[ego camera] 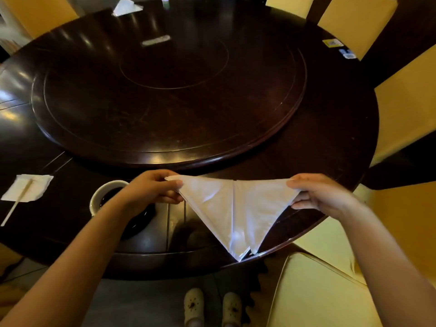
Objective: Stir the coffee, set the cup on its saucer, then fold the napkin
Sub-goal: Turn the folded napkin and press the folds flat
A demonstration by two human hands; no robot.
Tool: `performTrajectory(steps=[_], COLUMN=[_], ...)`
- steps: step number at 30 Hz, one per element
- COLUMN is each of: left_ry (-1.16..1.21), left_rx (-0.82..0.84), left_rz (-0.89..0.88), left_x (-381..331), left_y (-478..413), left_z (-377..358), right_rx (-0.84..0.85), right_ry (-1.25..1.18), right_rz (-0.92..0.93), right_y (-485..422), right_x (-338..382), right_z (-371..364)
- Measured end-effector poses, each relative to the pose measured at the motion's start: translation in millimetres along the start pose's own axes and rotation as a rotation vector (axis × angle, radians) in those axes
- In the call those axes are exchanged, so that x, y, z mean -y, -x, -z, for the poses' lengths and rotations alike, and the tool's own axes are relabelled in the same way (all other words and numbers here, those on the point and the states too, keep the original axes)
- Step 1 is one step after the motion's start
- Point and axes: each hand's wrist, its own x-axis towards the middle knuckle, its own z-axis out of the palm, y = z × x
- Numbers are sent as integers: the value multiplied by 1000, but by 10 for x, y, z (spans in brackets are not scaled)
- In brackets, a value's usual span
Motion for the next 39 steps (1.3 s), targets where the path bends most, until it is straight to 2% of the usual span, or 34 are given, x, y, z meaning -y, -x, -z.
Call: performTrajectory(steps=[4, 6, 7, 9, 11, 12, 14, 16, 17, 19, 20, 22, 28, 33, 39], left_ry=[-86, -65, -130, -521, -824, -927, -1081, -1093, -1088, -1089, -1097, -1074, -1029, -984, -998], left_rx=[-105, -199, -258, -403, -454, -460, -491, -457, -397, -240, -177, -111, -137, -206, -198], left_rz=[205, 258, 233, 70, -190, -301, -445, -524, -578, -684, -714, -725, -817, -768, -817], left_x=[513, 701, 773, 874, 963, 1015, 1134, 1278, 1349, 1469, 1511, 1559, 1577, 1669, 1621], left_y=[-452, -661, -730, -736, -559, -445, -262, -188, -179, -204, -212, -231, -211, -172, -183], left_z=[-123, -211, -246, -334, -492, -593, -777, -906, -956, -1029, -1046, -1056, -1100, -1077, -1105], right_rx=[-112, -209, -272, -394, -502, -583, -667, -521, -402, -237, -208, -207, -256, -219, -266], right_ry=[1, -11, -3, 161, 625, 863, 1166, 1244, 1258, 1237, 1201, 1136, 1070, 1066, 1059], right_rz=[-183, -184, -159, -82, -22, 72, 417, 713, 770, 761, 745, 756, 876, 813, 832], right_y=[-394, -541, -596, -641, -547, -466, -294, -175, -138, -125, -130, -163, -185, -150, -166], right_x=[-417, -582, -645, -759, -880, -963, -1128, -1331, -1425, -1566, -1602, -1613, -1566, -1660, -1643], right_z=[-247, -371, -411, -447, -499, -555, -726, -899, -965, -1037, -1059, -1078, -1197, -1193, -1219])
